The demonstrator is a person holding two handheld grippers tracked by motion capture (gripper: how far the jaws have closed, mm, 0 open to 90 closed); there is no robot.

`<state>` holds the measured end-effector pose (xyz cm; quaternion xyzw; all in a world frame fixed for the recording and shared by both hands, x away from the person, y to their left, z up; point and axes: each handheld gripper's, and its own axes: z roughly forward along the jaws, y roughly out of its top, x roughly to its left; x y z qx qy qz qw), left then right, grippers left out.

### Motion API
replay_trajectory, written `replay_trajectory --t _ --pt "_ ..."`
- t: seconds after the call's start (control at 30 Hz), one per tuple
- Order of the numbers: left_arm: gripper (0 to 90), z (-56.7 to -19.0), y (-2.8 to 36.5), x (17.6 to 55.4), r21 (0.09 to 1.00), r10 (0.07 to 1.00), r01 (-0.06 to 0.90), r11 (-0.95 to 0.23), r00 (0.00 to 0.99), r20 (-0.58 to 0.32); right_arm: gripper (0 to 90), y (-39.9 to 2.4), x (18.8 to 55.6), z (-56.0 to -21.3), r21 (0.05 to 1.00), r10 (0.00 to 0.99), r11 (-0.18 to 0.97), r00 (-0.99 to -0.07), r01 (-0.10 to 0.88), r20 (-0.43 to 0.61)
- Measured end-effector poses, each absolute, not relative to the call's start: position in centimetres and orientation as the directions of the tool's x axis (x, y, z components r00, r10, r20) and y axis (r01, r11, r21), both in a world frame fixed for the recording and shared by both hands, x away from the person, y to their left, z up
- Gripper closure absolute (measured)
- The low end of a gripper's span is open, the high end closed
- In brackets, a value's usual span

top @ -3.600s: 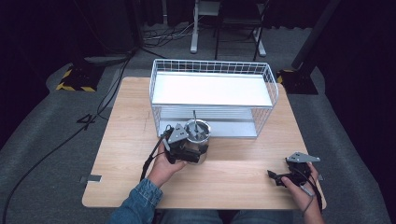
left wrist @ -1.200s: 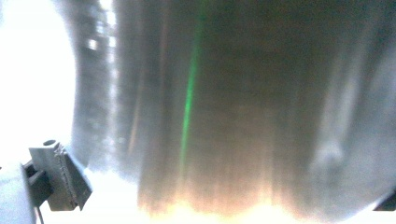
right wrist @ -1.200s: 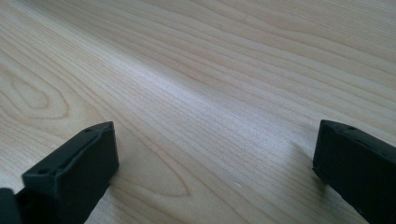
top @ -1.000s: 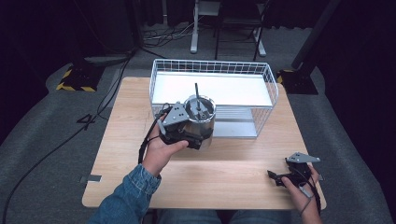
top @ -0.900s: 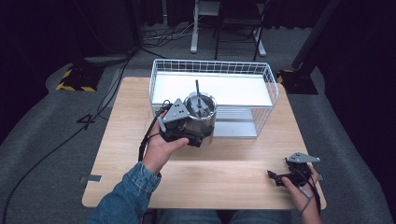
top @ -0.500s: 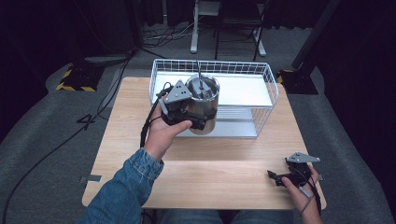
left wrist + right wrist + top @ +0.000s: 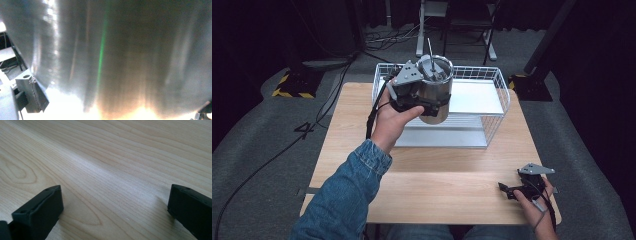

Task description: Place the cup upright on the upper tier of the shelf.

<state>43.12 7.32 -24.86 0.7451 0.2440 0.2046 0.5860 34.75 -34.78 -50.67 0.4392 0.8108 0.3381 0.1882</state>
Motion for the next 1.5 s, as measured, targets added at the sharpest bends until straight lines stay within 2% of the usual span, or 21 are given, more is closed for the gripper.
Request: replay_trajectory --t 0.2,0.37,0.77,0.9,1.23,1.37,1.5 --pt "3.6 -24.1 6.7 44.6 0.979 0.624 0.122 -0.164 0.781 0.007 0.2 -34.8 34.8 -50.7 0.714 0.84 0.386 -0.543 0.585 -0.008" --pt "3.6 -23.9 6.1 46.3 0.982 0.676 0.116 -0.152 0.737 0.017 0.2 -34.8 34.8 -50.7 0.714 0.839 0.386 -0.544 0.585 -0.008" --pt "3.6 -24.6 5.0 49.9 0.975 0.707 0.145 -0.168 0.707 0.017 0.3 -34.8 34.7 -50.7 0.714 0.839 0.386 -0.544 0.584 -0.008" --pt "3.6 -25.6 4.8 51.1 0.973 0.726 0.179 -0.146 0.687 -0.018 0.3 -34.8 34.7 -50.7 0.714 0.839 0.386 -0.544 0.584 -0.008" --pt "3.5 -26.9 4.9 52.1 0.963 0.757 0.217 -0.163 0.653 -0.019 0.5 -34.8 34.7 -50.7 0.714 0.839 0.387 -0.545 0.583 -0.01" --pt "3.5 -27.4 5.1 52.3 0.968 0.764 0.214 -0.134 0.645 -0.037 0.5 -34.8 34.7 -50.7 0.715 0.839 0.387 -0.545 0.582 -0.011" --pt "3.5 -27.6 4.7 52.2 0.968 0.772 0.195 -0.155 0.636 -0.004 0.5 -34.8 34.7 -50.7 0.715 0.839 0.388 -0.545 0.582 -0.011"
